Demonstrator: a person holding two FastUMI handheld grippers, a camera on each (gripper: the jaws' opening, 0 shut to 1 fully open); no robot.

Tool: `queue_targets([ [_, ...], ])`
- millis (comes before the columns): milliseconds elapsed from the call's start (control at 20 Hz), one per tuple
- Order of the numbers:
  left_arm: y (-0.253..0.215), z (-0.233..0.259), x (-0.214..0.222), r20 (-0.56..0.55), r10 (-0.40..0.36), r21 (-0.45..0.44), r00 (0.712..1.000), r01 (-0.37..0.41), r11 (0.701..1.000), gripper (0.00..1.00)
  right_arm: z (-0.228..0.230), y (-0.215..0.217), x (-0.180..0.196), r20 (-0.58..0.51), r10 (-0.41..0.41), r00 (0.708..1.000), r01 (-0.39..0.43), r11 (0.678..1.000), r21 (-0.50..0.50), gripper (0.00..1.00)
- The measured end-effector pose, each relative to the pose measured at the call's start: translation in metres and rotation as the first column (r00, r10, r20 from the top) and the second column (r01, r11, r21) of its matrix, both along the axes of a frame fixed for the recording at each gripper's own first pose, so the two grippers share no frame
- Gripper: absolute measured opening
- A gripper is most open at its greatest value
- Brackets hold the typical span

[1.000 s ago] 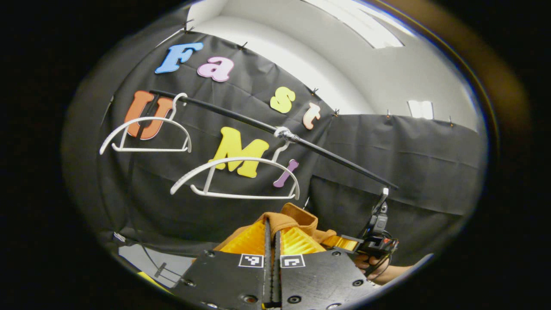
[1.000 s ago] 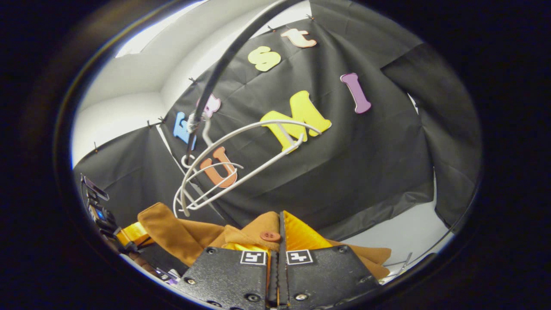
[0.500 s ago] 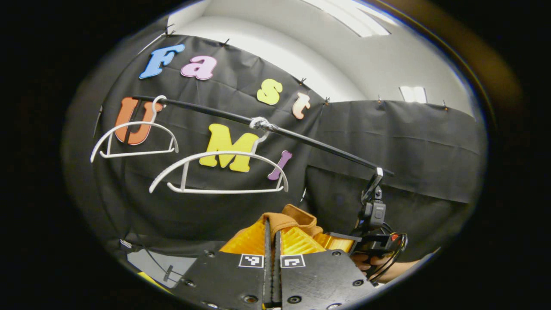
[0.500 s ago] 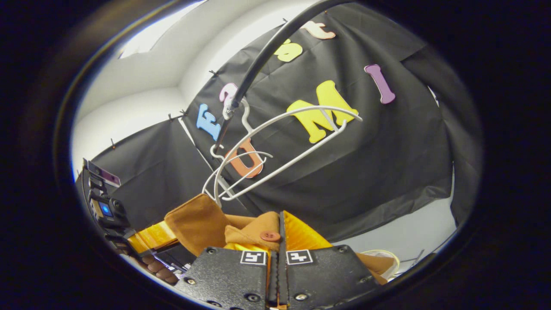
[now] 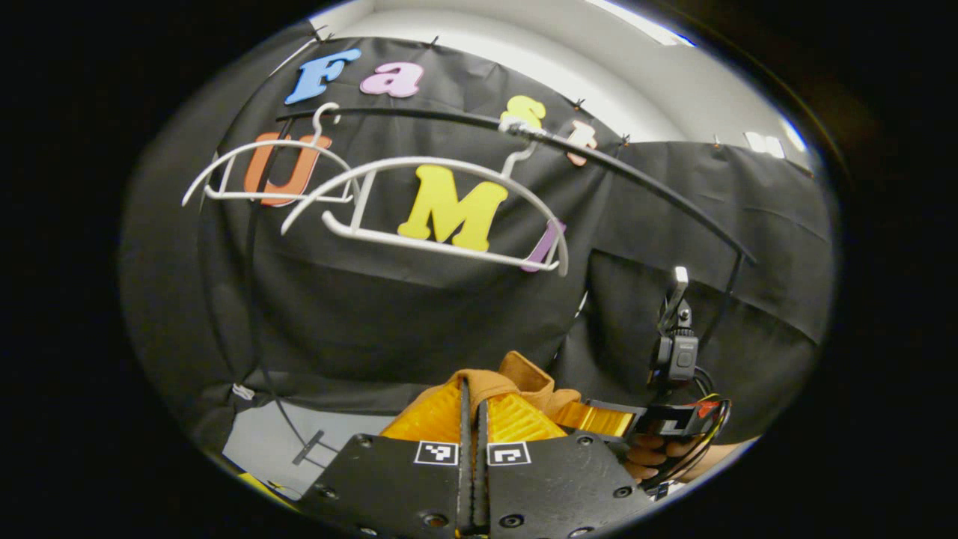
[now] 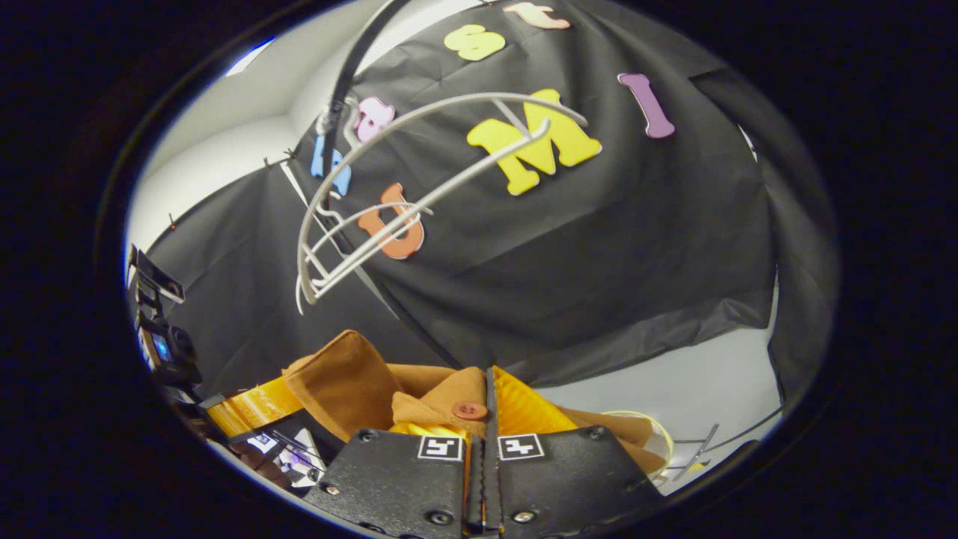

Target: Grasp the clothes on the hanger with both hands and then place them into the laundry hamper below.

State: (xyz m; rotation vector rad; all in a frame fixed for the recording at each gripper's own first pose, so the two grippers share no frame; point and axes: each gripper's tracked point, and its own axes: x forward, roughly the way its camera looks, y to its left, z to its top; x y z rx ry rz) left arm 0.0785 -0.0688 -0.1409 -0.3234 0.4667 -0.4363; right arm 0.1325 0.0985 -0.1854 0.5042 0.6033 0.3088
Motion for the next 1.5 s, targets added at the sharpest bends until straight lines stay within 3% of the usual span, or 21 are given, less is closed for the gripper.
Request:
queue_targets([
  [400, 0.003, -0.109, -0.013, -0.203, 0.058, 0.141, 0.977, -0.03, 0.99, 0.0, -0.116, -0.016, -0.005, -0.222, -0.041, 0.974, 0.014, 0.992, -0.123, 0.04],
  [700, 0.025, -0.186, -0.039, -0.393, 0.141, 0.233, 0.909, -0.05, 0.971, 0.0, -0.181, -0.042, -0.025, -0.369, -0.133, 0.92, 0.014, 0.951, -0.308, 0.05],
  [800, 0.032, -0.204, -0.037, -0.437, 0.177, 0.29, 0.882, -0.049, 0.956, 0.08, -0.185, -0.043, -0.031, -0.382, -0.163, 0.91, 0.02, 0.936, -0.351, 0.05],
  [850, 0.033, -0.211, -0.038, -0.453, 0.187, 0.308, 0.872, -0.044, 0.95, 0.01, -0.182, -0.045, -0.031, -0.389, -0.175, 0.904, 0.024, 0.932, -0.362, 0.04],
  [900, 0.033, -0.214, -0.041, -0.471, 0.19, 0.313, 0.862, -0.039, 0.949, 0.02, -0.178, -0.045, -0.03, -0.39, -0.178, 0.904, 0.029, 0.933, -0.359, 0.05],
  [950, 0.033, -0.218, -0.043, -0.489, 0.189, 0.31, 0.852, -0.033, 0.95, 0.09, -0.175, -0.046, -0.029, -0.387, -0.186, 0.903, 0.038, 0.932, -0.36, 0.06],
  [1000, 0.029, -0.226, -0.042, -0.515, 0.182, 0.3, 0.838, -0.023, 0.954, 0.03, -0.172, -0.044, -0.027, -0.378, -0.183, 0.908, 0.04, 0.934, -0.356, 0.06],
  [1050, 0.023, -0.229, -0.05, -0.535, 0.161, 0.279, 0.83, -0.007, 0.96, 0.11, -0.168, -0.043, -0.023, -0.36, -0.179, 0.916, 0.044, 0.934, -0.354, 0.08],
  [1100, 0.02, -0.234, -0.049, -0.533, 0.152, 0.272, 0.832, -0.002, 0.962, 0.0, -0.167, -0.044, -0.019, -0.343, -0.179, 0.922, 0.047, 0.932, -0.359, 0.09],
  [1200, 0.023, -0.232, -0.047, -0.509, 0.142, 0.267, 0.849, -0.001, 0.964, 0.14, -0.15, -0.045, -0.018, -0.309, -0.173, 0.935, 0.049, 0.928, -0.369, 0.18],
  [1250, 0.023, -0.233, -0.045, -0.498, 0.141, 0.269, 0.855, -0.002, 0.963, 0.32, -0.143, -0.046, -0.02, -0.29, -0.172, 0.941, 0.053, 0.925, -0.377, 0.29],
  [1300, 0.025, -0.228, -0.047, -0.484, 0.138, 0.269, 0.864, -0.003, 0.963, 0.49, -0.131, -0.048, -0.027, -0.265, -0.175, 0.948, 0.063, 0.921, -0.384, 0.32],
  [1350, 0.025, -0.211, -0.051, -0.465, 0.136, 0.269, 0.875, -0.007, 0.963, 0.66, -0.12, -0.05, -0.03, -0.238, -0.178, 0.955, 0.073, 0.917, -0.393, 0.44],
  [1400, 0.028, -0.195, -0.05, -0.436, 0.137, 0.274, 0.89, -0.014, 0.962, 0.83, -0.11, -0.054, -0.039, -0.21, -0.187, 0.959, 0.089, 0.91, -0.404, 0.49],
  [1450, 0.031, -0.18, -0.049, -0.403, 0.139, 0.281, 0.905, -0.023, 0.959, 0.94, -0.097, -0.059, -0.047, -0.174, -0.2, 0.964, 0.112, 0.902, -0.417, 0.57],
  [1500, 0.036, -0.164, -0.048, -0.359, 0.144, 0.289, 0.922, -0.037, 0.957, 0.9, -0.082, -0.064, -0.056, -0.125, -0.221, 0.967, 0.147, 0.889, -0.434, 0.65],
])
